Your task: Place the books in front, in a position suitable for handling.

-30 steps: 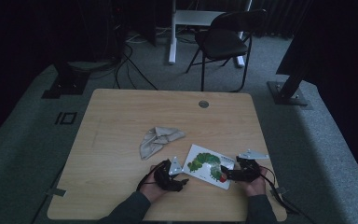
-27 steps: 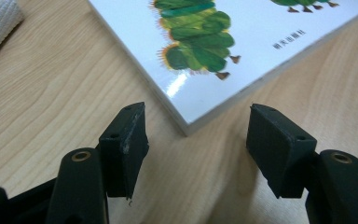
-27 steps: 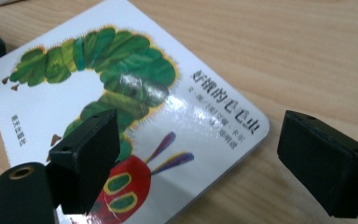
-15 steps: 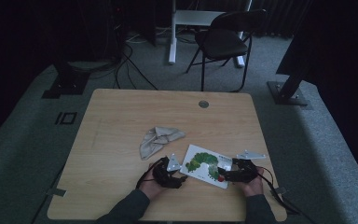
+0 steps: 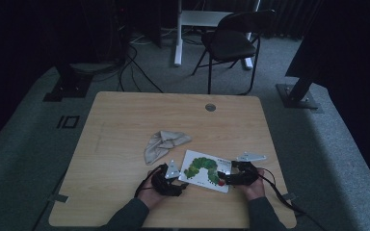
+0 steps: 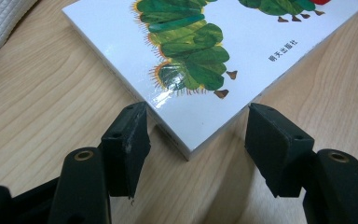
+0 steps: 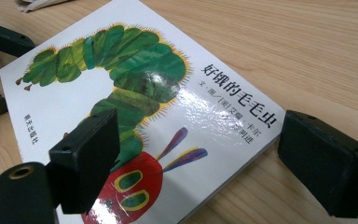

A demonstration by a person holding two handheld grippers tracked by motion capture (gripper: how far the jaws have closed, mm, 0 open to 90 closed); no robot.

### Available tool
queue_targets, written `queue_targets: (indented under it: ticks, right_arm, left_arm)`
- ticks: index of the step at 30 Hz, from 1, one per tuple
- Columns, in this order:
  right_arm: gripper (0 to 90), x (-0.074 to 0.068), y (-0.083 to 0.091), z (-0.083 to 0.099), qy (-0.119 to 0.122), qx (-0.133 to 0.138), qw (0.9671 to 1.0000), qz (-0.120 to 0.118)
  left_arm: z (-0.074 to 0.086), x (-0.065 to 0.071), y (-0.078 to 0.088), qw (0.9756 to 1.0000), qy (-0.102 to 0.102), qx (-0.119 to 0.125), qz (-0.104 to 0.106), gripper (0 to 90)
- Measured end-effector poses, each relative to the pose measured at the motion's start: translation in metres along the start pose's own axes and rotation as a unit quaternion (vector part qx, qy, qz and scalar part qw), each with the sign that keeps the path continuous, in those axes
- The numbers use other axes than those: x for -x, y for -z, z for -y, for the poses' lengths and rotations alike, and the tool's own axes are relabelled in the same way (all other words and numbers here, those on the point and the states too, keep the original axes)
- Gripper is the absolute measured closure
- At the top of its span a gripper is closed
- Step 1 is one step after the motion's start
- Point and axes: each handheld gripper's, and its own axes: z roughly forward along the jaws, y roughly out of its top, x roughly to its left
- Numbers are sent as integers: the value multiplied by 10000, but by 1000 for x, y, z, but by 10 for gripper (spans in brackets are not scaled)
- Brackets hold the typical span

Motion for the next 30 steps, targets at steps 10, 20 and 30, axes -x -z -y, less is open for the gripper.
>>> queue_targets:
  ticks: [10, 20, 30]
  right_arm:
    - [125, -3, -7, -4, 36, -13, 10000, -51]
    - [126, -5, -11, -7, 140, -80, 9998, -113]
    - [126, -6, -17, -11, 99, -65, 9998, -184]
  left_arm:
    - [6, 0, 5, 10000, 11, 39, 2, 400]
    - [9, -1, 8, 10000, 34, 33, -45, 400]
    - [12, 1, 12, 9999, 91, 26, -93, 402]
